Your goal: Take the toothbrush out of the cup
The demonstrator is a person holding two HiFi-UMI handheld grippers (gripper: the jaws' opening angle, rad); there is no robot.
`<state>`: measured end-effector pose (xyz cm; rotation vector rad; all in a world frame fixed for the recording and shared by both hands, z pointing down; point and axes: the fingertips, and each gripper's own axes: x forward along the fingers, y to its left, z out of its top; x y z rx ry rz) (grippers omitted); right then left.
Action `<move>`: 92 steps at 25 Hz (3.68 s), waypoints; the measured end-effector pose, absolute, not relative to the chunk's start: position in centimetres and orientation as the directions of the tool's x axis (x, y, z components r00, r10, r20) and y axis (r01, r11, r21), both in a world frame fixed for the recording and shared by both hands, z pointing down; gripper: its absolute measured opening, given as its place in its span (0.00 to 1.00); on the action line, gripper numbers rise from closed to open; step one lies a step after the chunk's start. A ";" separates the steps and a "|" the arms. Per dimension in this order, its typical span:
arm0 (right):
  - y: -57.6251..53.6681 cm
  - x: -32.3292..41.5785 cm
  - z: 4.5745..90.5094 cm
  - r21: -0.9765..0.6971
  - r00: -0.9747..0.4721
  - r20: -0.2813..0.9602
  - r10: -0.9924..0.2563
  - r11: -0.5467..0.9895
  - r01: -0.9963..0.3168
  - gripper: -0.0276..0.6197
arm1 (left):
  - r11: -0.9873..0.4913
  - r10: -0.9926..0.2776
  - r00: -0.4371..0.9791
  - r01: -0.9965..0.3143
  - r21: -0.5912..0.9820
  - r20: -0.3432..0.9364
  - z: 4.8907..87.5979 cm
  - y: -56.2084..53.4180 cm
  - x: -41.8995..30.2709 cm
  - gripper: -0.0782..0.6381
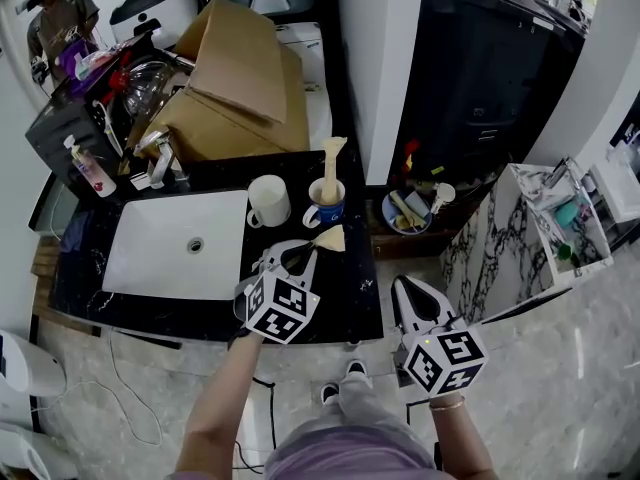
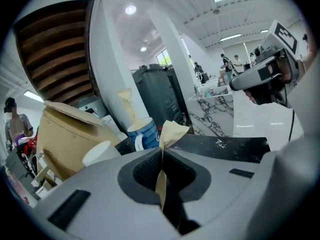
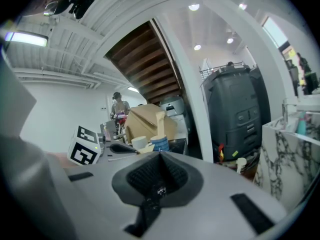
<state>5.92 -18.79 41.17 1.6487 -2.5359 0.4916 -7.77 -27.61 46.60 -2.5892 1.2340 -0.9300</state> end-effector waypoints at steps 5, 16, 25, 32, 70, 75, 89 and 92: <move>-18.9 6.6 41.4 -0.227 -0.413 0.243 -0.878 0.362 -0.904 0.05 | -0.705 -0.688 0.460 -0.607 -0.366 0.561 48.9 -28.0 -6.6 0.13; -19.9 7.5 42.1 -0.242 -0.415 0.250 -0.875 0.359 -0.901 0.05 | -0.738 -0.646 0.433 -0.566 -0.367 0.629 51.0 -28.7 -5.6 0.13; -21.3 7.0 41.5 -0.232 -0.451 0.243 -0.859 0.400 -0.887 0.05 | -0.723 -0.651 0.486 -0.630 -0.283 0.583 48.7 -28.7 -6.0 0.27; -23.0 6.2 40.4 -0.217 -0.488 0.223 -0.844 0.445 -0.869 0.05 | -0.581 -0.767 0.508 -0.809 -0.087 0.392 42.4 -31.3 -7.5 0.27; -27.7 8.8 40.5 -0.232 -0.486 0.212 -0.848 0.440 -0.868 0.05 | -0.384 -0.912 0.392 -0.920 0.086 0.122 35.1 -40.4 -5.0 0.15; -26.5 8.0 39.8 -0.222 -0.493 0.200 -0.847 0.451 -0.864 0.05 | -0.393 -0.917 0.398 -0.907 0.148 0.004 31.5 -38.4 -6.5 0.15; -22.6 4.4 38.2 -0.209 -0.538 0.171 -0.826 0.503 -0.839 0.05 | -0.370 -0.918 0.335 -0.916 0.156 -0.213 24.1 -29.3 -14.2 0.15; -21.6 3.2 38.1 -0.213 -0.556 0.168 -0.814 0.520 -0.827 0.05 | -0.340 -0.930 0.307 -0.928 0.155 -0.204 24.5 -26.9 -16.3 0.15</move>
